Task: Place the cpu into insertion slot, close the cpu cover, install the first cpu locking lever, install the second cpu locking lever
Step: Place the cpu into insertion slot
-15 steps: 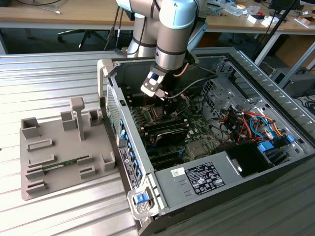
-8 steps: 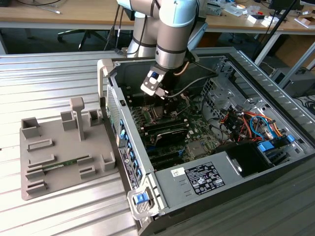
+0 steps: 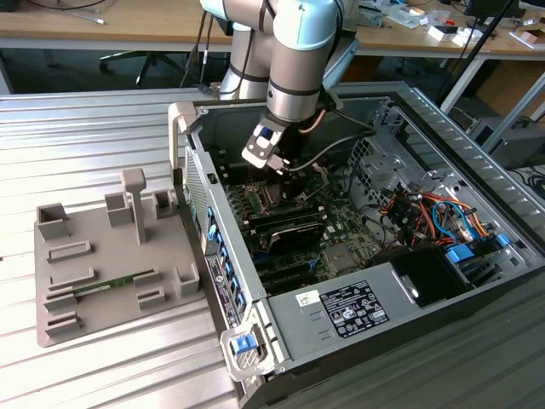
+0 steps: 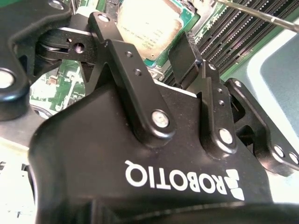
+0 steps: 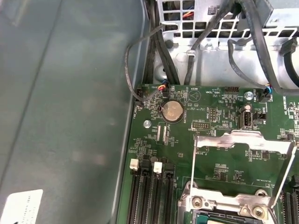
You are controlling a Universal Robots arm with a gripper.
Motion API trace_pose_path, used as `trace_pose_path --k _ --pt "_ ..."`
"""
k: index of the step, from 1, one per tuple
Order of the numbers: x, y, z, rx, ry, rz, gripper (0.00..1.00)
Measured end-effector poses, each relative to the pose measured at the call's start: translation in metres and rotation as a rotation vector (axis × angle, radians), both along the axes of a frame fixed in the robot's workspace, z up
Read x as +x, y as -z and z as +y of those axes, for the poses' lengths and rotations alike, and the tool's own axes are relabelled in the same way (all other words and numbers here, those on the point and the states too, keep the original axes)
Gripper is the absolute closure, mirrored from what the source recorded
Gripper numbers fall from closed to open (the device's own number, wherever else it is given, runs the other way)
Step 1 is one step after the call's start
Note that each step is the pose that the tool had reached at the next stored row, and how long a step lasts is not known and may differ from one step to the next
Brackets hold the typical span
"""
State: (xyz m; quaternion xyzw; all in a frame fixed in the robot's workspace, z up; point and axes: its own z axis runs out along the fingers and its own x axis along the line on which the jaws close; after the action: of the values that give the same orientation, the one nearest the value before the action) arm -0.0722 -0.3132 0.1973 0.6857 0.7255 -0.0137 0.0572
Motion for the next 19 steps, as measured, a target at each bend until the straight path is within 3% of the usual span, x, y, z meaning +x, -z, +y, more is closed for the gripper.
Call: trace_pose_path --k 6,8,19 --pt "0.0 0.0002 0.0 0.0004 0.0 -0.0001 0.38" --pt "0.0001 0.0003 0.0 0.0005 0.0 -0.0001 0.45" --pt "0.0001 -0.0011 0.0 0.0009 0.0 -0.0004 0.45"
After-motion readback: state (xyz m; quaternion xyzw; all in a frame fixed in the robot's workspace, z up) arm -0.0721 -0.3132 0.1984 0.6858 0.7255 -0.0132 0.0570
